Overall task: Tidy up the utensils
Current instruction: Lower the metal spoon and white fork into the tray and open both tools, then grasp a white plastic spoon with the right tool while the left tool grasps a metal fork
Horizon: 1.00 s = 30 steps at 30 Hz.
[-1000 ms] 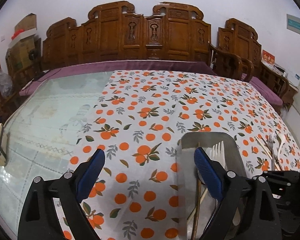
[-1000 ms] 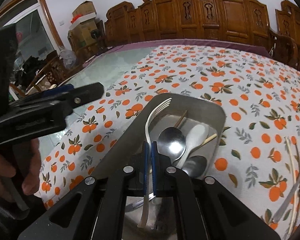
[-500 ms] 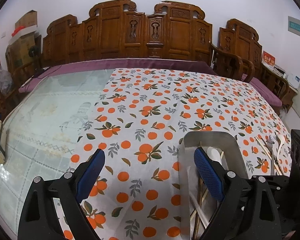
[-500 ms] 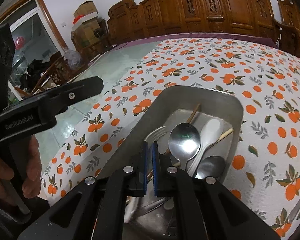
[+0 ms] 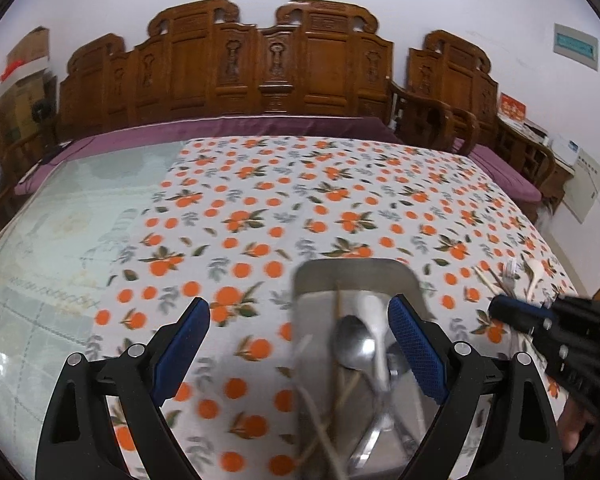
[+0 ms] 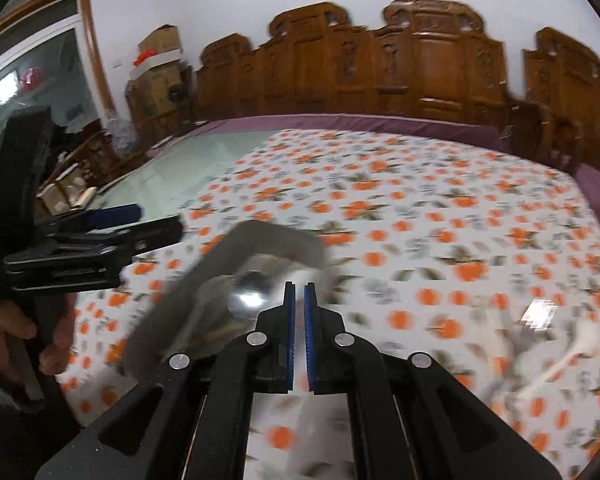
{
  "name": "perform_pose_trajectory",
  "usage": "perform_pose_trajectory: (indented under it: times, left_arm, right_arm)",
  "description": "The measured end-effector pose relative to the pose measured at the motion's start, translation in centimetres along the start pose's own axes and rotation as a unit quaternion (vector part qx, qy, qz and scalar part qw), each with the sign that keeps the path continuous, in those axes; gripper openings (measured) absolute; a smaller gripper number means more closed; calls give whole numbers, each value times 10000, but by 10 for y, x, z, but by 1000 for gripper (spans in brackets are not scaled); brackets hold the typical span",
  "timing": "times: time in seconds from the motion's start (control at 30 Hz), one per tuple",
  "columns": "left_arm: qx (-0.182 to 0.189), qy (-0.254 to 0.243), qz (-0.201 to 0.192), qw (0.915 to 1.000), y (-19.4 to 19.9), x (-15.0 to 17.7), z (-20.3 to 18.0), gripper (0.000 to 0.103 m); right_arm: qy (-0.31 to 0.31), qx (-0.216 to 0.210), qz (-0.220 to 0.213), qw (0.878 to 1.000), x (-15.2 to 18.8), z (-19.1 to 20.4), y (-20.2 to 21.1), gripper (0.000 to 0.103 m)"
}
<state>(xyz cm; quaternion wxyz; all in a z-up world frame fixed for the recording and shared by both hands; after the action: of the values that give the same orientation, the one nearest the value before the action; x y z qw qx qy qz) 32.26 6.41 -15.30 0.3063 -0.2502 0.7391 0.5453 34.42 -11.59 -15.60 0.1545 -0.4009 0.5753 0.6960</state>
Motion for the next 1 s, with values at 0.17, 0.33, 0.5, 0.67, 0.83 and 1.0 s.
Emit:
perform_pose_trajectory:
  times: [0.17,0.33,0.5,0.67,0.83,1.0]
  left_arm:
    - [223,-246,126,9994,-11,6,-38,87]
    - [464,-516,241,9973,-22,15,-76,87]
    - [621,-738,355,9947,-27,24,-102,87]
    - [719,-859,429,9928,-31,31,-120,87]
    - [772,-929,509,9914,-36,34,-133,87]
    - [761,-974,562,9907,-40,33,-141,87]
  right_arm:
    - [-179,473,12,9987,6,-57,5,6]
    - [-444,951,65,9945,15,-116,10,7]
    - [-653,1379,178,9881,28,-163,8,33]
    - [-1038,1711,553,9782,45,-202,-9,35]
    - [-1312,1800,960,9701,64,-224,-32,35]
    - [-1517,1842,1178,9639,73,-235,-52,35]
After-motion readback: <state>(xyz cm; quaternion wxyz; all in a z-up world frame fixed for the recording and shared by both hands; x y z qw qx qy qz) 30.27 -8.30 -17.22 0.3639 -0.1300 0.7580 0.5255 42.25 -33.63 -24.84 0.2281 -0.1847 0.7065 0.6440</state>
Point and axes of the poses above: each gripper's, at about its wrist camera, not at the fingertips, and y roughly against the way its jaws point, z to its left, x to its underside, the point moved 3 cm from there along -y, roughly the way its jaws point, and after that the axes turned 14 degrees about x, right-handed, at the moved point
